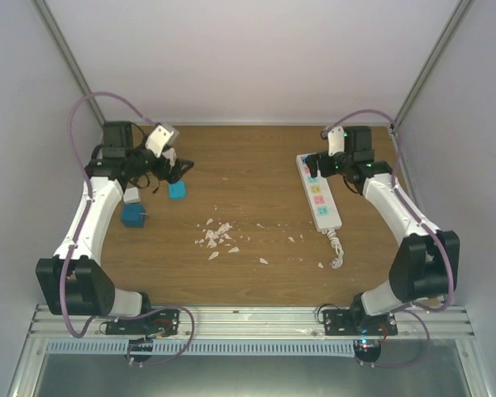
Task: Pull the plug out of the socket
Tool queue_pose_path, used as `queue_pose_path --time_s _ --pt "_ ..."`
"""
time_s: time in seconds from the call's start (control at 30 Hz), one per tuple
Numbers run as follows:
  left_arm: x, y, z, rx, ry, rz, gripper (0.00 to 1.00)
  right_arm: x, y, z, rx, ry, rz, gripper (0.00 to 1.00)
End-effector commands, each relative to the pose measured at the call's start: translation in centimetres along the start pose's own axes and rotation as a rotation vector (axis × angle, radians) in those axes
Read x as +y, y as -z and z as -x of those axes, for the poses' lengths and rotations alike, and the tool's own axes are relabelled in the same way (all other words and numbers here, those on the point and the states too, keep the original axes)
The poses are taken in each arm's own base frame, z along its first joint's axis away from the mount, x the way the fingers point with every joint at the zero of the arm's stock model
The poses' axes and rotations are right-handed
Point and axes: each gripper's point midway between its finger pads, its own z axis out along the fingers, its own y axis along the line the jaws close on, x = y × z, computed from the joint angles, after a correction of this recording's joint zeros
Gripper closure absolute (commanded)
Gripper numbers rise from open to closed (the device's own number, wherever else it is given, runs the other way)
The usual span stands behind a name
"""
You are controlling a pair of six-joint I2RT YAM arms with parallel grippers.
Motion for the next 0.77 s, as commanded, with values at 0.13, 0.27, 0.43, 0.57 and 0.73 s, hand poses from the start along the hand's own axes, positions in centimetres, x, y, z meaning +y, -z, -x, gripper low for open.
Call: queue_pose_path --time_s 0.13,0.27,0.43,0.57,0.73 --pt "2.4 2.8 5.9 -0.129 0.088 0.157 0.01 -0.2 7.9 6.8 -0.276 0.088 0.113 0.00" --pt "3.0 3.2 4.6 -0.135 0.108 0.214 0.01 -2.8 9.6 5.6 -0.319 0.046 0.114 0.00" --pt "3.9 3.2 0.9 -0.086 0.123 0.275 0.01 -5.3 9.6 2.4 -0.313 -0.008 0.115 0.00" --pt "4.4 3.1 -1.9 -0.060 0.154 0.302 0.01 -6.8 9.1 0.1 -0.291 -0.053 0.123 0.00" --pt "4.5 2.9 -3.4 -0.060 0.195 0.304 0.01 -6.9 8.3 -1.6 -0.266 -0.066 0.148 0.01"
